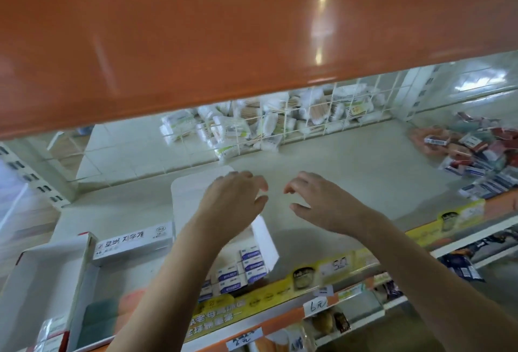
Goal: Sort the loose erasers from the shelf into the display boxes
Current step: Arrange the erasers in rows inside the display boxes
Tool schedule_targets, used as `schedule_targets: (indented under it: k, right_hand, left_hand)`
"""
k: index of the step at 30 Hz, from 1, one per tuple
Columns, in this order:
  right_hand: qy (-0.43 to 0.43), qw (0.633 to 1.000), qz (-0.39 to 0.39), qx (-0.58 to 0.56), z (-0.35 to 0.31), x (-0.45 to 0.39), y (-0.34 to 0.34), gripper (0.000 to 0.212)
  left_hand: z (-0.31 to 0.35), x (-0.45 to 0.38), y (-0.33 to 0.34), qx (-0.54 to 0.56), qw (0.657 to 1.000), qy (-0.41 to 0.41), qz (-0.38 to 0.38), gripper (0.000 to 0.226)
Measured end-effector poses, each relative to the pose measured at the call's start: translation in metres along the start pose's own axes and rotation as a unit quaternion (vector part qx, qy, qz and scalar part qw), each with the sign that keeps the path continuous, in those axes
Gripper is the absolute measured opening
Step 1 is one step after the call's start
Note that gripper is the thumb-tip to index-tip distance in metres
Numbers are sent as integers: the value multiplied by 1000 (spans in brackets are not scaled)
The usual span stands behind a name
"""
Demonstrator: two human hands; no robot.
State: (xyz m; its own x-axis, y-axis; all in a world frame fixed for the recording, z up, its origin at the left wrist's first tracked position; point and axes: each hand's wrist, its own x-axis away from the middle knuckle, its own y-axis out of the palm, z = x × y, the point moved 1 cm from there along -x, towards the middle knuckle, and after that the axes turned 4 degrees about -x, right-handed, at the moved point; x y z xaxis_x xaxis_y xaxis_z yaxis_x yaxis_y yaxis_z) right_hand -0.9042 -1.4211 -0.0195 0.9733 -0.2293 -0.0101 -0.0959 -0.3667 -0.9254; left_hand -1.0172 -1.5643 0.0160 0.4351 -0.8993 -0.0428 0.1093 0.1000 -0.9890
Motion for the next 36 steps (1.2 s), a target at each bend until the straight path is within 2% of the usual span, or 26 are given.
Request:
schedule_targets:
  k: [4, 9, 13, 19, 25, 28, 32, 36]
  right_hand:
    - [15, 996, 52, 71, 52, 7, -29, 38]
    - [130, 980, 107, 107, 134, 39, -72, 43]
    - [230, 960, 97, 129, 207, 76, -92, 50]
    - [317, 938, 65, 128, 304, 139, -101, 54]
    - [383, 915, 81, 99, 351, 177, -107, 46]
    - [378, 914, 136, 57, 367, 181, -104, 37]
    - [371, 908, 194, 29, 378, 181, -103, 28]
    - [352, 914, 200, 24, 386, 182, -101, 23]
  left_hand:
    - [59, -59, -3, -23, 998, 32, 48, 39]
    - [149, -132, 15, -69, 993, 94, 37, 47]
    - [214, -177, 43, -106, 982, 157, 24, 53]
    - [284, -225, 86, -112, 973, 202, -28, 53]
    - [312, -251, 123, -101, 975, 187, -62, 44]
    - [316, -256, 136, -93, 978, 173, -70, 42]
    - [317, -258, 144, -75, 983, 162, -35, 38]
    - [318, -259, 146, -68, 984, 162, -9, 37]
